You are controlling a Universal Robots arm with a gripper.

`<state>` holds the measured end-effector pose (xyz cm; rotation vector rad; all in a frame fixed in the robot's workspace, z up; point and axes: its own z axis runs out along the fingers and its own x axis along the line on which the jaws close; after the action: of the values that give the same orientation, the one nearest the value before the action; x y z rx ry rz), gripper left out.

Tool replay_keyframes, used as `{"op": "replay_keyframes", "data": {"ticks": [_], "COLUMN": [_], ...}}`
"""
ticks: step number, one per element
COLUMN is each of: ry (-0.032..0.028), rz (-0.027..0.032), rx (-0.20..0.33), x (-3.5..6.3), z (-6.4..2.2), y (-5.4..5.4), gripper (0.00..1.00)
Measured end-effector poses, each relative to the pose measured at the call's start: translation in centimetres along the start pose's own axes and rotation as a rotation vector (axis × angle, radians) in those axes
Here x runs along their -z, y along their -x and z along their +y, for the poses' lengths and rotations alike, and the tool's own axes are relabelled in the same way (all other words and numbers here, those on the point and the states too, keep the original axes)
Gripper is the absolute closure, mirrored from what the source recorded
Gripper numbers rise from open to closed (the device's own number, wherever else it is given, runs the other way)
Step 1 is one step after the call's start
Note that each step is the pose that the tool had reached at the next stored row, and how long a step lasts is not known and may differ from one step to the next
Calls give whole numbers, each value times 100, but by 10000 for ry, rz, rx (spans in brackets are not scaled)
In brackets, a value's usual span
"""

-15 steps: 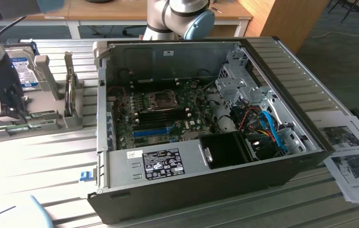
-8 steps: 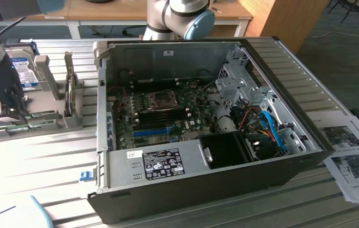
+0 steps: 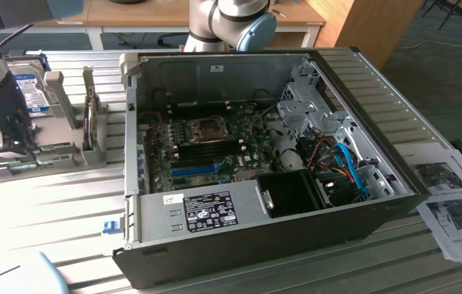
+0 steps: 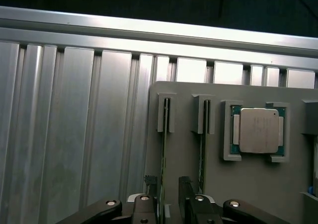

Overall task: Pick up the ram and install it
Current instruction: 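Pick up the ram and move it above insertion slot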

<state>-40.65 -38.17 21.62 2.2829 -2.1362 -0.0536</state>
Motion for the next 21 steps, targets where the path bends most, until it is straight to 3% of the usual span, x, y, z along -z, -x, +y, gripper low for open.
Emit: {"op": "replay_keyframes", "data": {"ticks": [21], "ry": [-2], "rz": [0], "rx": [-2], "x": [-120], "z": [-9], "y": [-1], "gripper": [69]}}
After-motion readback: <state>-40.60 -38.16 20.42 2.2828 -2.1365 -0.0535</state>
